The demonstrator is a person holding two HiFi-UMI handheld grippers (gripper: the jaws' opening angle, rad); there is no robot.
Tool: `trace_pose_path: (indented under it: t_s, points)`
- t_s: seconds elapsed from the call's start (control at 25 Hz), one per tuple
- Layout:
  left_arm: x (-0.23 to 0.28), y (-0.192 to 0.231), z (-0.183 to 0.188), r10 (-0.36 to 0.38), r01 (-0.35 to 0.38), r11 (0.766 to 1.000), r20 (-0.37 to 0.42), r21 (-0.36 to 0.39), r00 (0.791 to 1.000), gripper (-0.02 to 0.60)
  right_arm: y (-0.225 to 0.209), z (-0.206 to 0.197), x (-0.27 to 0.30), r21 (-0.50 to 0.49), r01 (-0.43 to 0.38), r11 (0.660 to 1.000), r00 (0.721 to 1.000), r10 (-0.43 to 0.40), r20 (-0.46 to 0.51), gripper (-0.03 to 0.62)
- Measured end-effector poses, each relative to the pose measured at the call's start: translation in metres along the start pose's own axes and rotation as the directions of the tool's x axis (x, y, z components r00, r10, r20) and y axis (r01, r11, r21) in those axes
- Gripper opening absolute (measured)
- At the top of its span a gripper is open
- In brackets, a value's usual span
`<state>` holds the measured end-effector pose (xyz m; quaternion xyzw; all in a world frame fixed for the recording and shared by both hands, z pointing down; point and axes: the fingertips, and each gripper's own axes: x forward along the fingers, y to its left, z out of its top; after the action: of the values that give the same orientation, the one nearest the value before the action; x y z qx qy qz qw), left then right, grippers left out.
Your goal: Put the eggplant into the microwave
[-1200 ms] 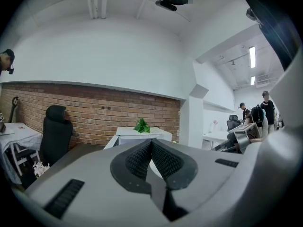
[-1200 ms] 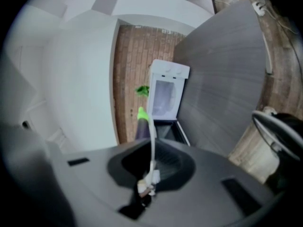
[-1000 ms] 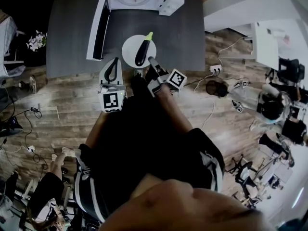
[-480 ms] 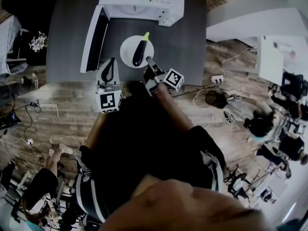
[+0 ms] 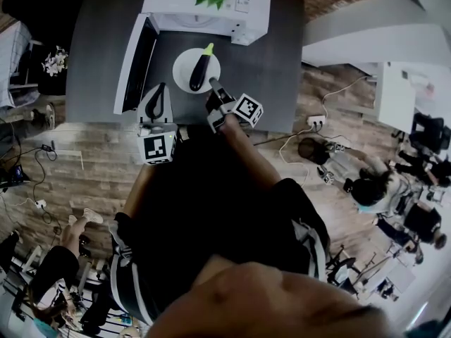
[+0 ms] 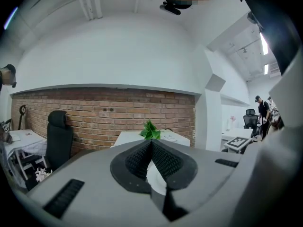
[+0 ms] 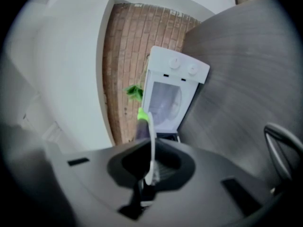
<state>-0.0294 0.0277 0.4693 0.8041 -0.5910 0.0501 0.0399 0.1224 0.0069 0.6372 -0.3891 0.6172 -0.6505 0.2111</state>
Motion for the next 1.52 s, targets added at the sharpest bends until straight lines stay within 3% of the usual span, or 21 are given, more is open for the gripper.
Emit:
trace_pose_path:
  t_s: [0.32,0.52,0.92,1.52]
  points:
    - [0.026,0.018,0.007,-0.071,0.071,0.997,0.034,0.015,0.997,0.037,-0.003,0.005,0.031,0.025,0.000,1.000,0.999,-0.001,0.045,0.038]
    - [0.037,0.032,0.012,-0.099,0.101,0.994,0.036,-0.043,0.994,0.037,-0.006,0.004,0.049,0.027,-0.003,1.000,0.998,0.002,0.062,0.038]
    - [0.048,0.047,0.015,-0.137,0.138,0.990,0.038,-0.011,0.990,0.037,-0.029,0.013,0.080,0.045,0.028,0.999,0.992,-0.033,0.120,0.038]
    - [0.056,0.055,0.021,-0.122,0.123,0.992,0.046,-0.023,0.992,0.037,-0.039,0.036,0.118,0.024,0.021,0.999,0.992,-0.024,0.124,0.038]
